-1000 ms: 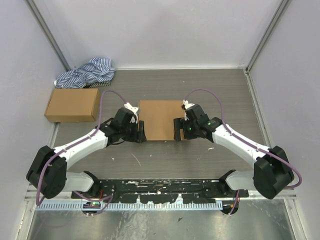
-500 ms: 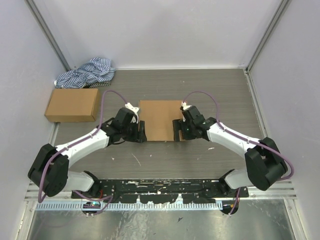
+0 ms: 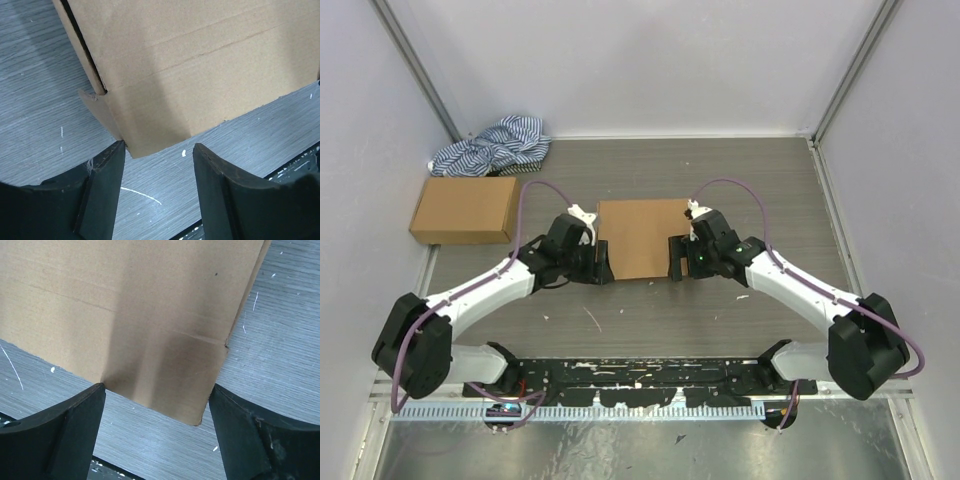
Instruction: Fold the paper box
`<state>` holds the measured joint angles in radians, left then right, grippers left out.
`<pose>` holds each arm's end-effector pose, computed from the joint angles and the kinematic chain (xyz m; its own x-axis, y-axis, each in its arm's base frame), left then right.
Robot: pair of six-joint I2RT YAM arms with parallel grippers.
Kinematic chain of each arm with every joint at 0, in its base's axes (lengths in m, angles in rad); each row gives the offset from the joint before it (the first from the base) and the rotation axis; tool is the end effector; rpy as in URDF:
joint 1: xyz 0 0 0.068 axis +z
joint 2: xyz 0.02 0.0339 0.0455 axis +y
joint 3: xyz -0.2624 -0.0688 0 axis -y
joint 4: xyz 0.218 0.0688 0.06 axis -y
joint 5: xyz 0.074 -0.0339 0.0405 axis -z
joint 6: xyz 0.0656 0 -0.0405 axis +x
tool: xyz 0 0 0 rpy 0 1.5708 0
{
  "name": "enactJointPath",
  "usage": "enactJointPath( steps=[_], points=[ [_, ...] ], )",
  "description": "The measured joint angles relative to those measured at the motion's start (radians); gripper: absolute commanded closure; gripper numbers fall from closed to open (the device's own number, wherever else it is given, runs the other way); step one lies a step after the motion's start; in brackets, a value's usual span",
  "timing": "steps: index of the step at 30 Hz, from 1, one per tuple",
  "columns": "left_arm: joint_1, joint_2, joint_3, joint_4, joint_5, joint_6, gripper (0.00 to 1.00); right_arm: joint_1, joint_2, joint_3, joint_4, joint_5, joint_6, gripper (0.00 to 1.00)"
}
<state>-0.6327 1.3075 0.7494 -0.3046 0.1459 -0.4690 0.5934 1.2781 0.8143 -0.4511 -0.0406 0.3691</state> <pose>0.2030 -0.1607 0.1968 -0.8453 0.0653 -0.5302 0.3130 0.8649 -0.3925 0.2068 0.1427 0.2103 -0.8217 -0.1195 -0.5572 -0.3032 0.9195 0.2500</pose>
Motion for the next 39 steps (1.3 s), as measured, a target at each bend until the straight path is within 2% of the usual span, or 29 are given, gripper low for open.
enactJointPath(
  steps=[12,30,39],
  points=[
    [0.031,-0.056,0.016,-0.016,0.069,-0.030,0.39,0.000,0.010,0.000,-0.025,0.001,0.000,0.13],
    [0.073,-0.055,0.016,-0.015,0.164,-0.060,0.42,0.000,0.022,0.005,-0.046,0.014,-0.001,0.13],
    [0.079,0.014,0.009,0.005,0.199,-0.069,0.46,0.000,-0.010,0.046,-0.098,0.036,-0.002,0.13]
  ],
)
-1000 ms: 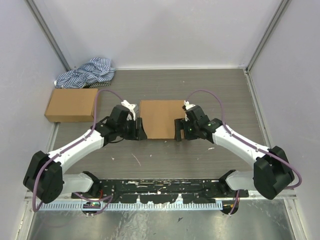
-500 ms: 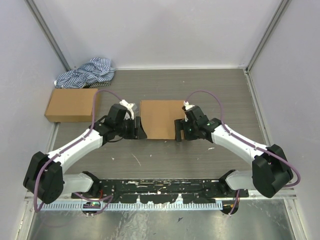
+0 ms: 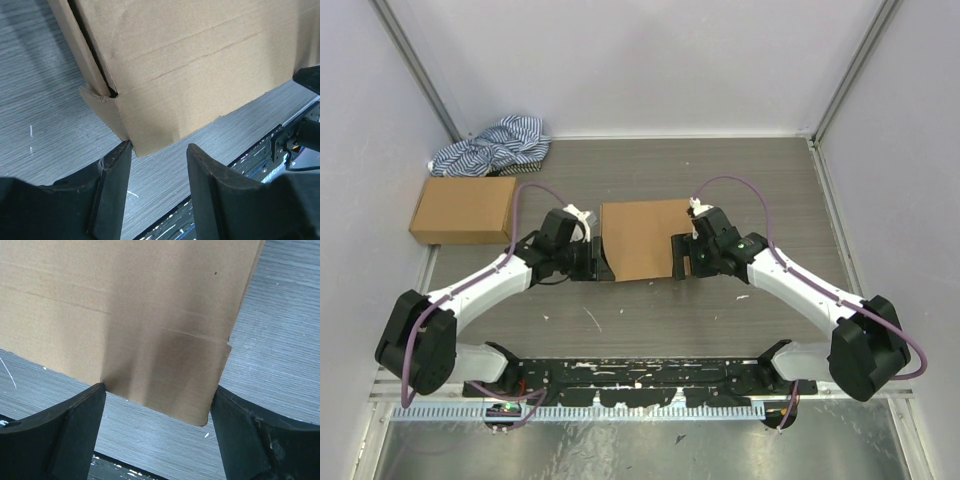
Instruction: Fold the paper box
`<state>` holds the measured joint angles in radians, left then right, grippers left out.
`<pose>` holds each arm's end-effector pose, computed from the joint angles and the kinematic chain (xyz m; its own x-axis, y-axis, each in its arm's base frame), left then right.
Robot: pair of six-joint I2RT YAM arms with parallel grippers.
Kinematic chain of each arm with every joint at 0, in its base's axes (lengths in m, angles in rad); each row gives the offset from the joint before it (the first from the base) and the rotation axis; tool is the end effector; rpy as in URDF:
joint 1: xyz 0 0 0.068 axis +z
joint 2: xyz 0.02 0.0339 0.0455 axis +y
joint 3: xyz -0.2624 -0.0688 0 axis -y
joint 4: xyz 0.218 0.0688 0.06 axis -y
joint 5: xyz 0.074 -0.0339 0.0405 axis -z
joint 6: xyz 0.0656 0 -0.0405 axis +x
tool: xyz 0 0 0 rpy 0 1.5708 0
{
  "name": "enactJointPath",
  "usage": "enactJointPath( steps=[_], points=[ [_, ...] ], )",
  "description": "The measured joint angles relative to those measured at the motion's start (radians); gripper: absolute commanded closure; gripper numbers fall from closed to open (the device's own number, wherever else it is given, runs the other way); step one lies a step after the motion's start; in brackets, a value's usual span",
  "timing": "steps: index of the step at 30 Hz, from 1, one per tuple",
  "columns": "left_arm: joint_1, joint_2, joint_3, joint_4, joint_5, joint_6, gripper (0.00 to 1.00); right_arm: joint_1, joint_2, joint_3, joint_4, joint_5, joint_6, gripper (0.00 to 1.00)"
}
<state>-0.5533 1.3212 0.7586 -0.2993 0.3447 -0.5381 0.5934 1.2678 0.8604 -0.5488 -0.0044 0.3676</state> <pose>0.2095 -0.1555 0.1992 -0.9040 -0.0086 -0.4275 0.2544 0.7928 -0.5539 0.2039 0.1379 0.2186 -0.8338 -0.1289 -0.5368 -0.2804 0.9365 0.2106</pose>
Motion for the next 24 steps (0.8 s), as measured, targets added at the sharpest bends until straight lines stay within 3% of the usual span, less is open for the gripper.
enactJointPath(
  steps=[24],
  points=[
    [0.067,-0.002,-0.066,0.120,0.167,-0.127,0.48,-0.011,0.002,0.002,-0.007,0.022,-0.003,0.13]
  ],
)
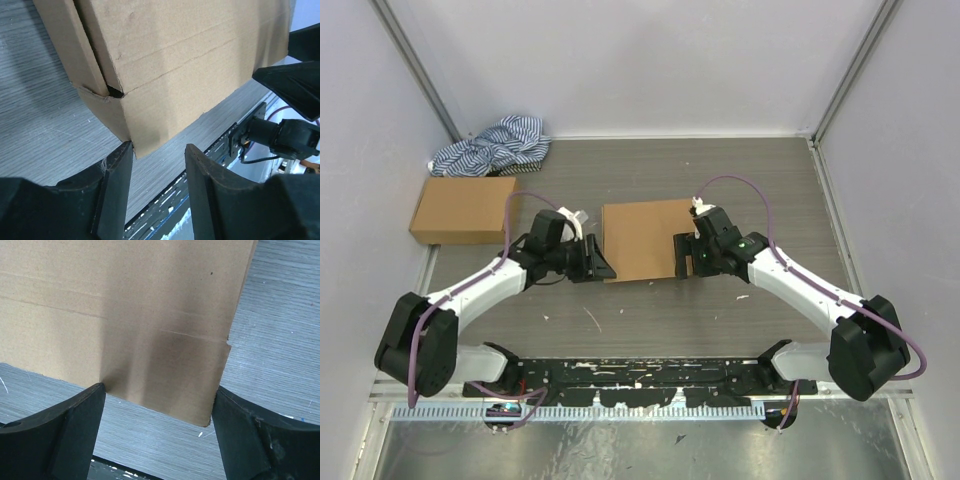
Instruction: Fold the paper box
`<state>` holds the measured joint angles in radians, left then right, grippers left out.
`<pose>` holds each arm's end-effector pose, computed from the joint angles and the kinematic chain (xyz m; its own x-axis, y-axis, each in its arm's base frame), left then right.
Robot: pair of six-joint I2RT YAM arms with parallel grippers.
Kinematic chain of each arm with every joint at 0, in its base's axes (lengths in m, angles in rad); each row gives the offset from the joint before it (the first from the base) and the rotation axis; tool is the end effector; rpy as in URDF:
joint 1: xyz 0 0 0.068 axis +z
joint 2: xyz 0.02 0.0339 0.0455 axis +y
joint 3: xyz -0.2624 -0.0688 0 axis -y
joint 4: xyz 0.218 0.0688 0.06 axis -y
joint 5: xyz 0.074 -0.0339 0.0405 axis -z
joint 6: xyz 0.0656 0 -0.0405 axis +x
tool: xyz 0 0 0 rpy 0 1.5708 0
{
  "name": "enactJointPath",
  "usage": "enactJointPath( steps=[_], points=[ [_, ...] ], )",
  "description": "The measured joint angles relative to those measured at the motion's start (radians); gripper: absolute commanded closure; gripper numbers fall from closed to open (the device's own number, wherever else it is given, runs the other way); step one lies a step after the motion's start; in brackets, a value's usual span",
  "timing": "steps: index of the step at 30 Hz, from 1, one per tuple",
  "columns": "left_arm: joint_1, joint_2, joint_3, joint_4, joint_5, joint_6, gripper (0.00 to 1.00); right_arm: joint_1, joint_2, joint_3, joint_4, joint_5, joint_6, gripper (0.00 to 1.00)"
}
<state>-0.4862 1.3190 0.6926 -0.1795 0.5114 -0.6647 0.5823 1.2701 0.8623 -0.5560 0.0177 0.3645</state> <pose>0.2125 -0.1486 0.1938 -0.9382 -0.1126 -0.3272 0.1631 0.6902 -0.7050 0.2059 0.1342 0.2181 -0.8339 -0.1224 -0.5381 -0.2613 0.9464 0.1898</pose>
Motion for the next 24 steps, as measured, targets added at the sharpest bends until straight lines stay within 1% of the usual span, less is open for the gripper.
enactJointPath(
  steps=[13,24],
  points=[
    [0.052,0.003,-0.061,0.123,0.119,-0.083,0.49,-0.002,0.000,0.000,-0.011,0.004,-0.001,0.13],
    [0.056,0.031,-0.074,0.178,0.162,-0.116,0.50,-0.008,0.000,0.006,-0.030,0.014,-0.008,0.13]
  ],
)
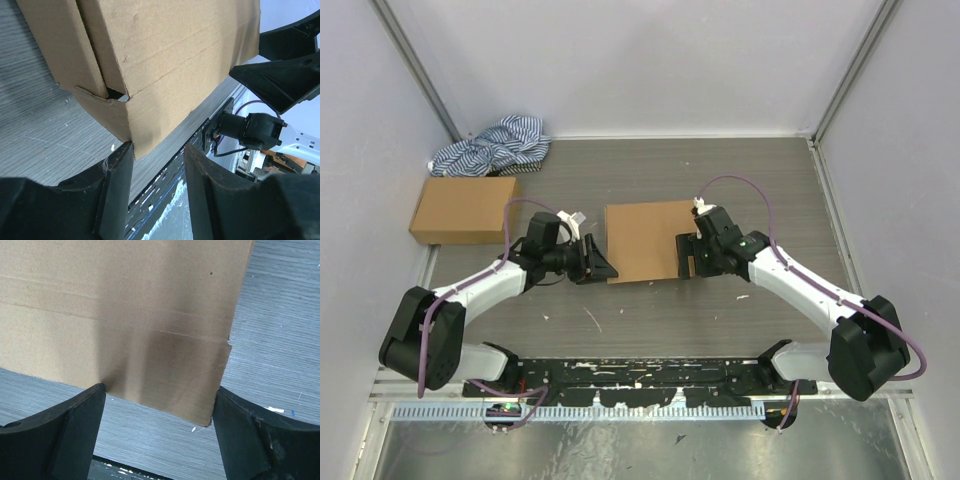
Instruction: Fold the paper box
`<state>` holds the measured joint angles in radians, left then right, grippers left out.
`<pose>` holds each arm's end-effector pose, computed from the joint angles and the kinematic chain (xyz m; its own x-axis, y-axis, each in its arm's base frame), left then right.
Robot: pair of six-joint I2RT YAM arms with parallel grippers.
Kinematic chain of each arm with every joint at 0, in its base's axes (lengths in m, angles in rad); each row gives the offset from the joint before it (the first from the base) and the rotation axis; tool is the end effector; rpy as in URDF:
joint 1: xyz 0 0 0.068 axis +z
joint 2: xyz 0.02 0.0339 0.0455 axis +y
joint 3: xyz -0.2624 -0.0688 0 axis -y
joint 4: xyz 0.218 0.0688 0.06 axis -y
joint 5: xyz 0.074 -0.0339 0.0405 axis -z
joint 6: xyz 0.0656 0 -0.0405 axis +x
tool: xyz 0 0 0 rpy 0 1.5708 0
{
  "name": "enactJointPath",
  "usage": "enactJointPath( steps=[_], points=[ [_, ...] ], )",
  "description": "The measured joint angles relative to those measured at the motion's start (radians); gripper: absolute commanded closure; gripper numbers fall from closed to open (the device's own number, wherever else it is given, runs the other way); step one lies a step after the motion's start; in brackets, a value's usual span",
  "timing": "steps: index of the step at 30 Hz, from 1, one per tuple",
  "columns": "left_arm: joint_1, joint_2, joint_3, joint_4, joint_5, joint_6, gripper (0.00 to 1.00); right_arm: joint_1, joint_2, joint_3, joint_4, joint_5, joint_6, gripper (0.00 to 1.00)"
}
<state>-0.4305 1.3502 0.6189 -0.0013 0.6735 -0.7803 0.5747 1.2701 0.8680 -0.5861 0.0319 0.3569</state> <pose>0.2174 -0.1449 0.1848 -0.9579 -0.1652 -0.2349 0.1037 0.5636 -0.8195 0.2052 0.1304 0.2175 -0.8414 -0.1289 -0.5248 -0.2504 0.9536 0.1673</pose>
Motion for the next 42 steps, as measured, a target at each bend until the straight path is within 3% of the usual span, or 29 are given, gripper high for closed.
enactJointPath(
  steps=[29,42],
  points=[
    [0.013,0.017,0.000,0.061,0.099,-0.050,0.50,0.000,0.048,0.020,-0.005,0.063,-0.031,0.01],
    [0.017,0.031,0.000,0.102,0.122,-0.068,0.50,-0.010,0.045,0.019,0.006,0.074,-0.030,0.00]
  ],
)
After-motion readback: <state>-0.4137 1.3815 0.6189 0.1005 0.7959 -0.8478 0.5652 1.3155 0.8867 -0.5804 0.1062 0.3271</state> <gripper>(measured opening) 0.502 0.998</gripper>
